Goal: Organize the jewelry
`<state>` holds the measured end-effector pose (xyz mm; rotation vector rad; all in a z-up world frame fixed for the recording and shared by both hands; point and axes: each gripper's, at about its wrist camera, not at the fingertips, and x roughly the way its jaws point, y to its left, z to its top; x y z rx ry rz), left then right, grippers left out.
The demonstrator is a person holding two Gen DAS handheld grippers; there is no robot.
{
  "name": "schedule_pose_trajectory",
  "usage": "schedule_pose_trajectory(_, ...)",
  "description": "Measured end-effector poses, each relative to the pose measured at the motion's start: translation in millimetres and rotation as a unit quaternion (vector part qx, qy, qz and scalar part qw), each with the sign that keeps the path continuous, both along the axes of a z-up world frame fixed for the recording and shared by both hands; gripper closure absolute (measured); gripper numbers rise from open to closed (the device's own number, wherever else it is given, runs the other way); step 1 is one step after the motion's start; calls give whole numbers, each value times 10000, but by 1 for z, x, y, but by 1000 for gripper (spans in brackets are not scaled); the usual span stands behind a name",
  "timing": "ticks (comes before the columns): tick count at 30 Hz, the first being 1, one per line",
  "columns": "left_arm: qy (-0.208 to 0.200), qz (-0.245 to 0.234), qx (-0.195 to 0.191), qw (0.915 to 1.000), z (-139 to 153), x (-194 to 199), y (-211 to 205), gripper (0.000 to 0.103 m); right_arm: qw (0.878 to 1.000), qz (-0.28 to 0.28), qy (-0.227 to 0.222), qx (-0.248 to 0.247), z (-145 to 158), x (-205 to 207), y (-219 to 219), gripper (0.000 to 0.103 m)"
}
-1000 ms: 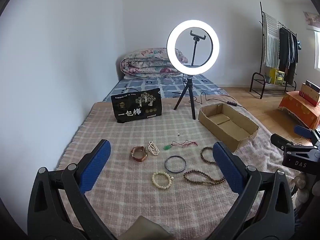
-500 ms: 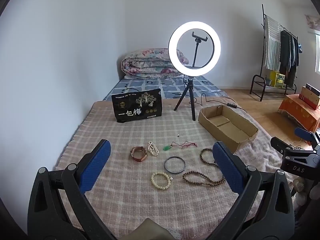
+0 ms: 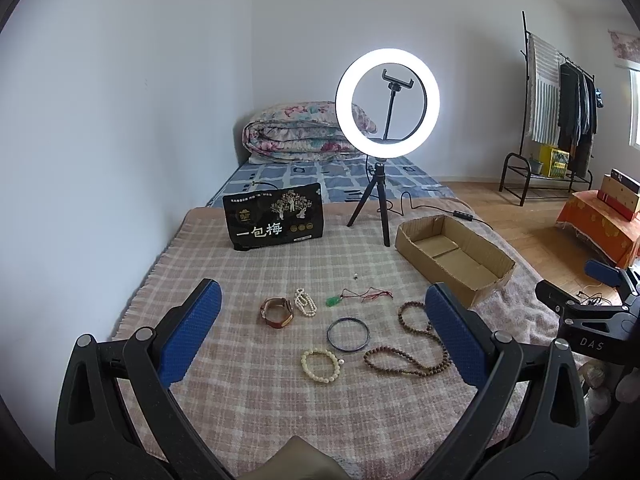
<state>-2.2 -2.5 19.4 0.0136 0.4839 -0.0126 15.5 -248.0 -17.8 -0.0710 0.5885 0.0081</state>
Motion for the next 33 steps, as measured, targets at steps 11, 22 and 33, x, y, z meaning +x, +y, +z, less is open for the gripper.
schedule_pose_trajectory(11, -10, -14, -10, 10000, 2, 0, -3, 0, 10000, 3, 34, 23, 1, 1, 1, 0)
schedule_pose_trajectory(22, -13, -20, -40, 10000, 3, 0, -4, 0, 10000, 9, 22, 19, 0, 1, 1, 0)
schedule_pose_trajectory(33, -18, -29, -52, 10000, 3, -1, -2, 0, 10000, 12, 37, 35, 1, 2, 1, 0)
